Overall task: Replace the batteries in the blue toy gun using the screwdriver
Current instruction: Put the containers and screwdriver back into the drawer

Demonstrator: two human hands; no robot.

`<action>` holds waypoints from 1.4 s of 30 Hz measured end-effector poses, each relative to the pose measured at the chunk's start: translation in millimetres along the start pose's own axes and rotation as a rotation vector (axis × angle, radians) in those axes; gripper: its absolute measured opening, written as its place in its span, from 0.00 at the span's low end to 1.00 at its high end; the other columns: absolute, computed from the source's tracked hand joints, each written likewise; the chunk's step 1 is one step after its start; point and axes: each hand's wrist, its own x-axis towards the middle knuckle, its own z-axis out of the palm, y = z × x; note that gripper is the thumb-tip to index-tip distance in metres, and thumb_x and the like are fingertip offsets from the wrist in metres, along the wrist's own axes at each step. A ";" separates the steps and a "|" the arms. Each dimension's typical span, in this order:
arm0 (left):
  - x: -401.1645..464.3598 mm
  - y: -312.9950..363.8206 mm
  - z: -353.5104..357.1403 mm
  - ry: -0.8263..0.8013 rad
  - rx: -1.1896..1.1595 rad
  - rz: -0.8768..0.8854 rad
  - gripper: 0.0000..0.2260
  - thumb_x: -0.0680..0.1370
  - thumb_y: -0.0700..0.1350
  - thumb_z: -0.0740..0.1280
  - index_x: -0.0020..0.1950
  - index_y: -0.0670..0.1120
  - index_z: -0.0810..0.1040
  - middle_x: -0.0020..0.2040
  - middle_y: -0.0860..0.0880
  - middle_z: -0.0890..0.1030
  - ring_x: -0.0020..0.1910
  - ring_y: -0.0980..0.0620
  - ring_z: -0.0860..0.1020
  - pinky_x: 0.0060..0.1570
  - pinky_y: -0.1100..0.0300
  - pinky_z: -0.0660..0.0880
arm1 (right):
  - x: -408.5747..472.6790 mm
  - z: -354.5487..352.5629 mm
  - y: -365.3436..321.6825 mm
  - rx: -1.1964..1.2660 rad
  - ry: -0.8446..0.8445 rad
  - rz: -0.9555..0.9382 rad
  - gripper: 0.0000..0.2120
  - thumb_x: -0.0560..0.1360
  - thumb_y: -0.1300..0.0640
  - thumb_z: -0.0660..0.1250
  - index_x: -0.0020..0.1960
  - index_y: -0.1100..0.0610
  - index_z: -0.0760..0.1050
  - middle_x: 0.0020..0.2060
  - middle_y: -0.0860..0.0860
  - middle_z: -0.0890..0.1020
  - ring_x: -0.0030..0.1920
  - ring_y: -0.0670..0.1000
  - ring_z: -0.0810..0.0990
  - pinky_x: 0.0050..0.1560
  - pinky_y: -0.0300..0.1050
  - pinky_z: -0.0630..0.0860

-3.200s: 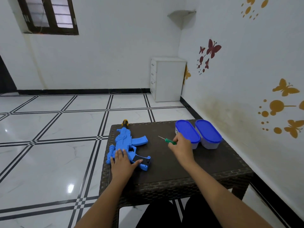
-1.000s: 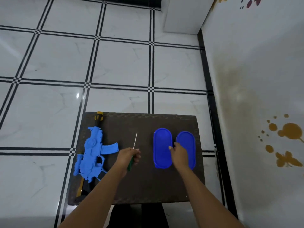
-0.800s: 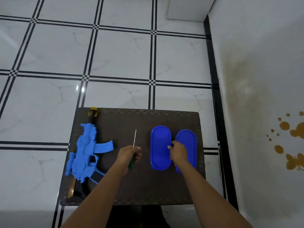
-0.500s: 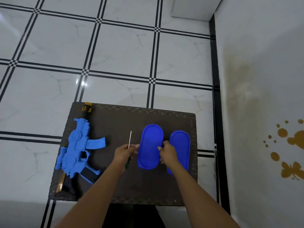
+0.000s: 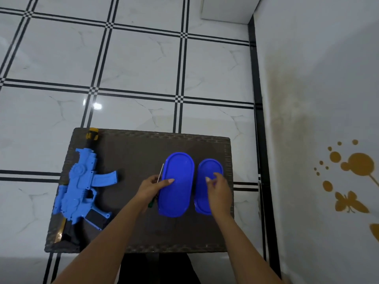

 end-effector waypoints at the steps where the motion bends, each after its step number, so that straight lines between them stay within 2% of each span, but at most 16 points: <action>1: 1.5 -2.9 2.8 0.003 0.005 0.000 0.19 0.71 0.50 0.74 0.58 0.45 0.75 0.49 0.47 0.81 0.45 0.48 0.81 0.39 0.55 0.77 | 3.4 -0.8 10.4 -0.010 0.074 0.055 0.21 0.79 0.52 0.61 0.69 0.59 0.66 0.62 0.55 0.75 0.61 0.55 0.75 0.57 0.49 0.74; 4: 5.7 -10.8 7.2 0.014 0.010 0.010 0.21 0.70 0.50 0.74 0.58 0.43 0.76 0.50 0.46 0.82 0.44 0.48 0.81 0.34 0.57 0.77 | 16.4 2.6 35.4 -0.005 0.030 0.216 0.22 0.78 0.51 0.61 0.68 0.62 0.65 0.62 0.58 0.74 0.59 0.57 0.75 0.54 0.50 0.74; 7: 5.5 -14.6 8.5 0.025 0.008 0.004 0.20 0.70 0.51 0.74 0.57 0.44 0.76 0.49 0.46 0.82 0.45 0.47 0.81 0.43 0.50 0.79 | 25.5 1.2 45.1 -0.025 -0.096 0.243 0.17 0.80 0.50 0.59 0.58 0.64 0.70 0.51 0.59 0.78 0.44 0.53 0.74 0.40 0.44 0.68; 10: 2.9 -13.7 8.2 0.038 0.004 0.002 0.21 0.69 0.51 0.75 0.57 0.44 0.75 0.49 0.46 0.81 0.46 0.46 0.81 0.48 0.47 0.79 | 33.3 -9.1 52.0 -0.063 -0.123 0.165 0.13 0.79 0.50 0.59 0.51 0.61 0.70 0.42 0.55 0.76 0.39 0.51 0.72 0.31 0.39 0.65; 11: 2.1 -13.2 7.2 0.040 0.000 0.002 0.21 0.69 0.51 0.75 0.57 0.44 0.75 0.50 0.46 0.81 0.46 0.46 0.81 0.48 0.48 0.79 | 34.9 -11.1 53.7 -0.084 -0.150 0.139 0.11 0.79 0.50 0.59 0.49 0.59 0.69 0.41 0.54 0.75 0.38 0.50 0.73 0.32 0.39 0.67; 13: -1.9 -10.0 6.6 0.045 -0.010 0.006 0.21 0.69 0.51 0.74 0.57 0.44 0.74 0.48 0.47 0.80 0.45 0.47 0.80 0.44 0.50 0.78 | 35.5 -15.3 53.4 -0.122 -0.217 0.097 0.10 0.79 0.50 0.59 0.46 0.57 0.67 0.40 0.54 0.76 0.39 0.52 0.77 0.40 0.46 0.76; 16: -15.5 -3.5 4.6 0.057 -0.019 0.031 0.19 0.70 0.50 0.74 0.56 0.44 0.73 0.46 0.48 0.79 0.43 0.49 0.79 0.39 0.56 0.77 | 24.3 -24.2 46.6 -0.169 -0.272 0.042 0.09 0.80 0.51 0.58 0.49 0.58 0.68 0.42 0.54 0.78 0.44 0.56 0.80 0.47 0.53 0.79; 20: -43.2 1.7 -4.3 0.063 -0.069 0.033 0.20 0.71 0.51 0.73 0.57 0.44 0.74 0.51 0.45 0.79 0.45 0.47 0.79 0.39 0.54 0.77 | -9.7 -47.8 32.0 -0.182 -0.286 -0.051 0.11 0.80 0.53 0.56 0.53 0.61 0.69 0.42 0.54 0.77 0.42 0.54 0.79 0.39 0.44 0.72; 24: -84.9 4.3 -18.3 0.082 -0.113 0.061 0.17 0.72 0.52 0.72 0.54 0.44 0.75 0.48 0.45 0.80 0.42 0.47 0.79 0.33 0.57 0.74 | -53.6 -77.5 11.2 -0.044 -0.290 -0.082 0.08 0.81 0.54 0.55 0.47 0.56 0.67 0.37 0.51 0.75 0.35 0.46 0.74 0.34 0.36 0.69; 27: -113.9 7.3 -30.2 0.083 -0.165 0.065 0.10 0.73 0.50 0.71 0.46 0.45 0.77 0.45 0.45 0.80 0.42 0.45 0.79 0.44 0.50 0.75 | -77.8 -94.0 -6.3 0.088 -0.342 -0.098 0.09 0.81 0.54 0.55 0.44 0.55 0.68 0.40 0.53 0.76 0.39 0.49 0.76 0.39 0.40 0.72; 29: -133.8 9.7 -43.5 0.078 -0.196 0.057 0.13 0.72 0.50 0.72 0.49 0.43 0.78 0.48 0.42 0.82 0.47 0.40 0.81 0.51 0.46 0.76 | -92.7 -101.6 -22.4 0.129 -0.369 -0.113 0.11 0.81 0.54 0.55 0.40 0.53 0.67 0.39 0.52 0.74 0.39 0.51 0.75 0.39 0.42 0.71; 32: -157.0 9.4 -68.1 0.070 -0.252 0.043 0.19 0.72 0.51 0.72 0.56 0.40 0.79 0.53 0.40 0.82 0.50 0.40 0.81 0.49 0.47 0.78 | -108.6 -103.5 -47.2 0.139 -0.378 -0.151 0.14 0.81 0.54 0.55 0.37 0.55 0.65 0.35 0.52 0.71 0.39 0.52 0.72 0.39 0.44 0.68; 34: -171.1 8.2 -81.3 0.080 -0.278 0.073 0.13 0.73 0.51 0.71 0.51 0.43 0.81 0.51 0.42 0.83 0.48 0.42 0.81 0.47 0.49 0.79 | -118.4 -100.7 -62.6 0.165 -0.381 -0.186 0.14 0.81 0.55 0.55 0.36 0.56 0.64 0.34 0.51 0.70 0.36 0.50 0.70 0.37 0.43 0.67; 36: -186.7 5.7 -103.2 0.105 -0.312 0.116 0.08 0.74 0.50 0.70 0.46 0.46 0.81 0.51 0.42 0.83 0.47 0.44 0.81 0.51 0.48 0.78 | -134.3 -88.2 -84.8 0.185 -0.376 -0.235 0.15 0.81 0.56 0.55 0.35 0.55 0.63 0.32 0.50 0.69 0.32 0.47 0.68 0.33 0.39 0.64; 39: -203.4 2.6 -135.1 0.107 -0.392 0.154 0.07 0.75 0.49 0.68 0.51 0.48 0.79 0.51 0.42 0.83 0.51 0.43 0.80 0.57 0.46 0.75 | -153.9 -64.2 -113.9 0.182 -0.337 -0.312 0.14 0.81 0.56 0.55 0.36 0.55 0.63 0.31 0.50 0.69 0.31 0.47 0.67 0.32 0.40 0.63; 42: -213.2 2.3 -173.9 0.125 -0.434 0.166 0.14 0.75 0.51 0.68 0.56 0.43 0.79 0.49 0.42 0.84 0.47 0.43 0.82 0.46 0.52 0.79 | -172.6 -34.2 -147.9 0.188 -0.313 -0.367 0.14 0.81 0.55 0.56 0.37 0.56 0.63 0.32 0.52 0.68 0.32 0.48 0.66 0.34 0.44 0.62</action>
